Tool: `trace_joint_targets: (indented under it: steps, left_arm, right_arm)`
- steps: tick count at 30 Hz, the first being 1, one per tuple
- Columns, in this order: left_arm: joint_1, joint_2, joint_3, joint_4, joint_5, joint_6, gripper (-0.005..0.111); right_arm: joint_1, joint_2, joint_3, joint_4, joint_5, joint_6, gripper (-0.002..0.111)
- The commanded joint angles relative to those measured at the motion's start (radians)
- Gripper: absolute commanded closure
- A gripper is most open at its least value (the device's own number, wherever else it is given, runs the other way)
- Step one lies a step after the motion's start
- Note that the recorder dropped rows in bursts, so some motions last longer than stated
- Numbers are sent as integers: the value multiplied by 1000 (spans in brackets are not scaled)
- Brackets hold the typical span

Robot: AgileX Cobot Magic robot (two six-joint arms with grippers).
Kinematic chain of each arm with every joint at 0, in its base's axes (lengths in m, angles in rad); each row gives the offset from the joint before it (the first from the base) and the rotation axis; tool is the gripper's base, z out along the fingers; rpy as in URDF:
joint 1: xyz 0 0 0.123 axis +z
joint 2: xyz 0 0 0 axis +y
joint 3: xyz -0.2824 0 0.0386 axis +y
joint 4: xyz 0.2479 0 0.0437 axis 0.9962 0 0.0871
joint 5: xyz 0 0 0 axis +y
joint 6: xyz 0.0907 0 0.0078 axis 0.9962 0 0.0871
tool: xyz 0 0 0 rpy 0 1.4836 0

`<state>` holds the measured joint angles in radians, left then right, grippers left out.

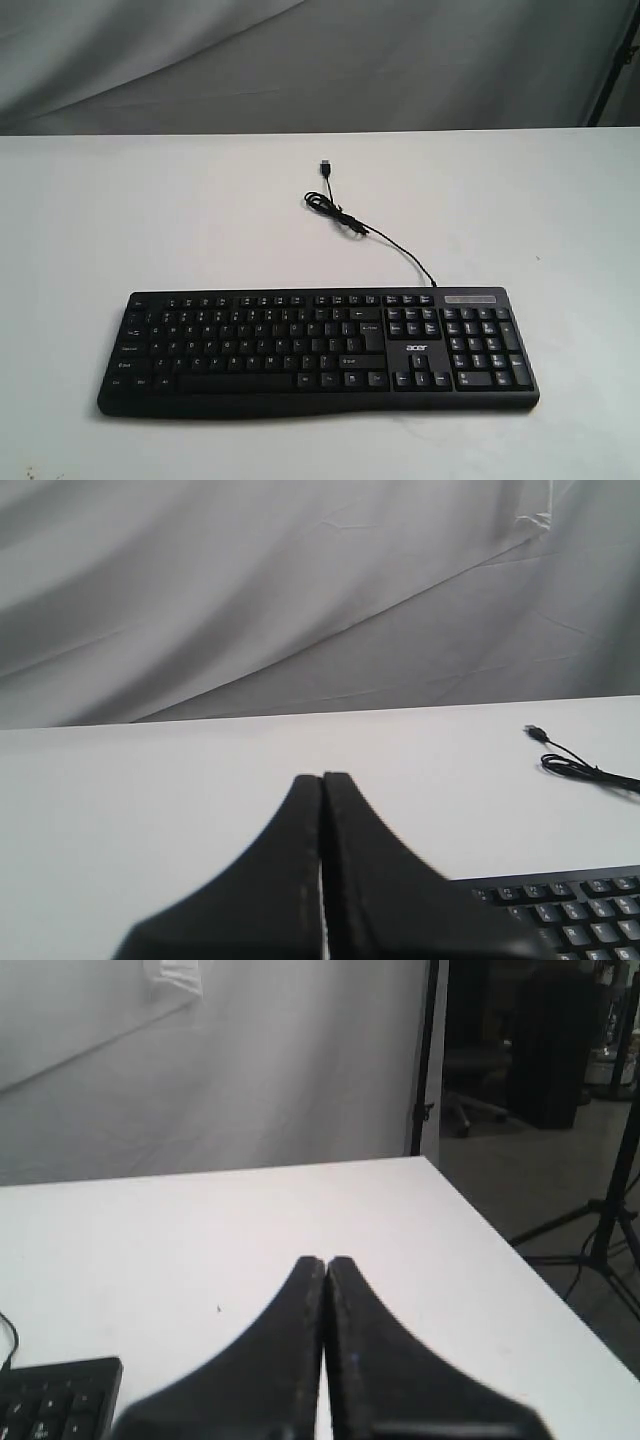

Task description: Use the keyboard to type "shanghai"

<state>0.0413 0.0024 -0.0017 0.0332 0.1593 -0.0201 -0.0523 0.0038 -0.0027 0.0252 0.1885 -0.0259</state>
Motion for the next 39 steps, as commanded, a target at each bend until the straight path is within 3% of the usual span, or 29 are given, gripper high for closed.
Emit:
trace_joint_targets:
  steps: [1,39]
  left_arm:
    - [-6,-2,2,0,-6,-3,107]
    - [-6,-2,2,0,-6,-3,107]
  right_arm:
    - [-7,-4,3,12,137,21,108]
    - [-7,-4,3,12,151,19,108]
